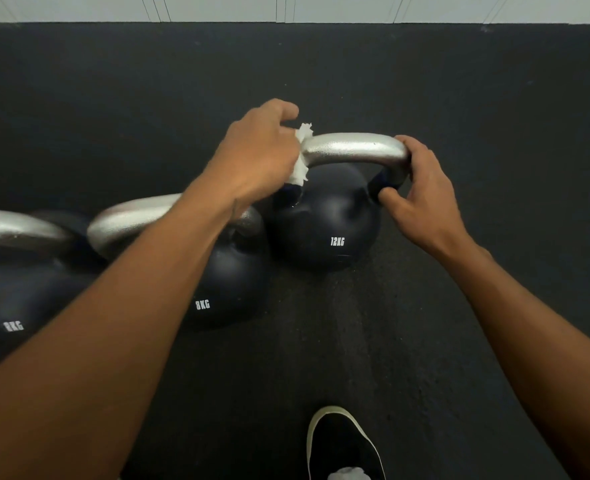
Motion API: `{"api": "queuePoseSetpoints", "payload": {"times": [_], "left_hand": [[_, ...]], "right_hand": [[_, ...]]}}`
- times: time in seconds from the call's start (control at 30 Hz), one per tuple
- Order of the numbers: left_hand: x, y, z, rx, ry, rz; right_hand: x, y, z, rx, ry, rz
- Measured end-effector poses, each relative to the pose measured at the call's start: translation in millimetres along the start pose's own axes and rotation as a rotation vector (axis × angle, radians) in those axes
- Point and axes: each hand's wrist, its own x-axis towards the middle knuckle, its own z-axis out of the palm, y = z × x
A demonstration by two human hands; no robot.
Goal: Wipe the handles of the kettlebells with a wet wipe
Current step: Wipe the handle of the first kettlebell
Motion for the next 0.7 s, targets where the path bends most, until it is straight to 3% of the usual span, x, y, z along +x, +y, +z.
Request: {"api": "queuePoseSetpoints", "payload": {"times": [0.27,0.7], "left_hand": [[-13,-7,20,0.082,0.214,0.095],[-8,19,44,0.462,0.279,0.419]], "right_hand": [[2,3,1,-0.009,-0.005,0.004],[1,2,1,0.009,-0.011,0.009]]}}
